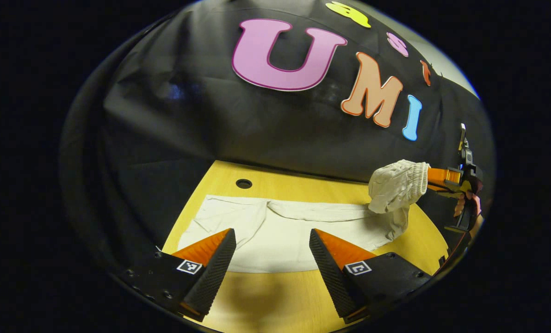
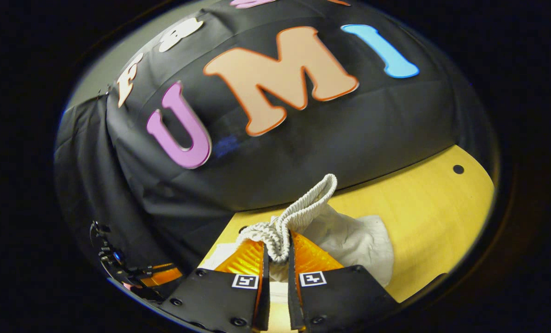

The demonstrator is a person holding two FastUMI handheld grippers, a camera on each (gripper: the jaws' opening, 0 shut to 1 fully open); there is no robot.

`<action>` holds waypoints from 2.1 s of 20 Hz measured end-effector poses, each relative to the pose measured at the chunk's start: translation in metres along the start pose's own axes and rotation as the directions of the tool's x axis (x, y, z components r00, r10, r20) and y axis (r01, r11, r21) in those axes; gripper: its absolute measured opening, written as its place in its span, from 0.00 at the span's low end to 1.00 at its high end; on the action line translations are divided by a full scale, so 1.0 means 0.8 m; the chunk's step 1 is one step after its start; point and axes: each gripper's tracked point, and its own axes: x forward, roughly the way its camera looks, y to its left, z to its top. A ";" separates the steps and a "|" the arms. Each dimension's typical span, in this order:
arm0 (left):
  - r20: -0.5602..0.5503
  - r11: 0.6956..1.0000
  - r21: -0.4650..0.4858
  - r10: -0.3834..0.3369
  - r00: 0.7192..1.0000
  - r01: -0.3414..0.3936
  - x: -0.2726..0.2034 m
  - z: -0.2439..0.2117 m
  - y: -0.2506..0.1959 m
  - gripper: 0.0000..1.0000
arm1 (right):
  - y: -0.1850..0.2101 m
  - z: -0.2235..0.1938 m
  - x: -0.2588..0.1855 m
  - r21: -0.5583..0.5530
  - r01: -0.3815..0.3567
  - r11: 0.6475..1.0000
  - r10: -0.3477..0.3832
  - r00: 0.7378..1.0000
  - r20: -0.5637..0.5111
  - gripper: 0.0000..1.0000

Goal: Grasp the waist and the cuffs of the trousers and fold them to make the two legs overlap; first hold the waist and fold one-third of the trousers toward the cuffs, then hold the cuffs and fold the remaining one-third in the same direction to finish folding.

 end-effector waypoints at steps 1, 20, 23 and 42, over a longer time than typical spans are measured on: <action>-0.001 1.000 -0.012 0.011 1.000 -0.011 0.000 -0.001 0.003 0.96 | 0.013 -0.019 0.014 -0.019 -0.005 1.000 0.005 1.000 -0.028 0.18; -0.160 0.974 -0.074 0.200 0.967 -0.214 0.000 -0.051 0.066 0.96 | -0.036 -0.032 -0.014 -0.072 0.106 0.992 -0.111 0.991 -0.070 0.96; -0.191 0.975 -0.038 0.207 0.960 -0.217 0.003 -0.054 0.070 0.96 | -0.064 0.003 -0.058 -0.094 0.165 0.982 -0.168 0.986 -0.023 0.95; -0.286 0.973 0.110 0.227 0.931 -0.203 0.010 -0.056 0.057 0.54 | -0.095 0.048 -0.181 -0.193 0.315 0.929 -0.306 0.949 0.074 0.96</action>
